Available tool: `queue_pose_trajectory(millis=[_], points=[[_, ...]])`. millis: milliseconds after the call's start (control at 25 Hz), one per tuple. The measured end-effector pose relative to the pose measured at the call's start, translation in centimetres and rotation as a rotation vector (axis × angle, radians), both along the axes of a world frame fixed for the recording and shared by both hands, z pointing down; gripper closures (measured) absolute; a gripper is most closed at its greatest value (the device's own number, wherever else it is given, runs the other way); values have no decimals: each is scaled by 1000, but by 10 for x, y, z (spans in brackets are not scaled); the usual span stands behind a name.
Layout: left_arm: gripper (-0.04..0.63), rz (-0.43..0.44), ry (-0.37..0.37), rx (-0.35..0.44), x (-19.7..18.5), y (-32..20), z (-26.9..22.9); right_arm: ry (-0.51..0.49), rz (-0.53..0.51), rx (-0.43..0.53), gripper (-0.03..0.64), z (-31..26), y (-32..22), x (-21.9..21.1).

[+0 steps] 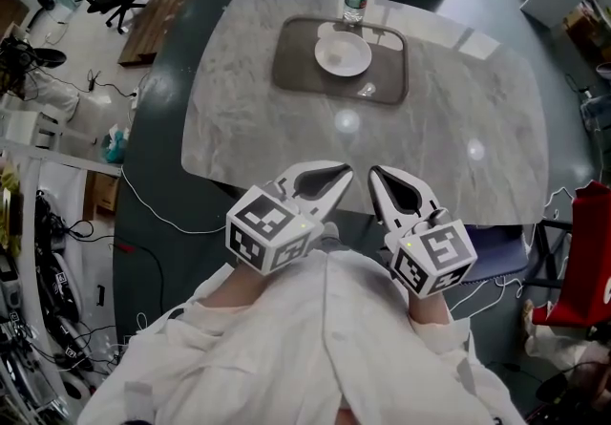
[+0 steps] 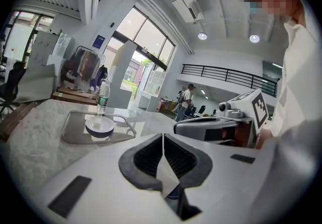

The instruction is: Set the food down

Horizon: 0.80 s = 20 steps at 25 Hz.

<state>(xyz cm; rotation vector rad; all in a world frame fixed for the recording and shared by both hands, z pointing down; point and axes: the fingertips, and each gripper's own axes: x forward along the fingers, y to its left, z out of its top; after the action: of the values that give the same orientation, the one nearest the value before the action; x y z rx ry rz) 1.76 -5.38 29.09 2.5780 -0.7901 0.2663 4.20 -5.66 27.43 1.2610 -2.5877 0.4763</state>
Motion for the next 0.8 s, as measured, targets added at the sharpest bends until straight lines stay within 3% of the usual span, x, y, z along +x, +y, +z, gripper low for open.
queue_pose_trajectory(millis=[520,800], points=[[572,4,-12,-12,-11,2,5,3,3,2,614,1,-2,-4],[572,11,-9,-26,-11,4,9,47,-49,-14,614,7,-2,-6]])
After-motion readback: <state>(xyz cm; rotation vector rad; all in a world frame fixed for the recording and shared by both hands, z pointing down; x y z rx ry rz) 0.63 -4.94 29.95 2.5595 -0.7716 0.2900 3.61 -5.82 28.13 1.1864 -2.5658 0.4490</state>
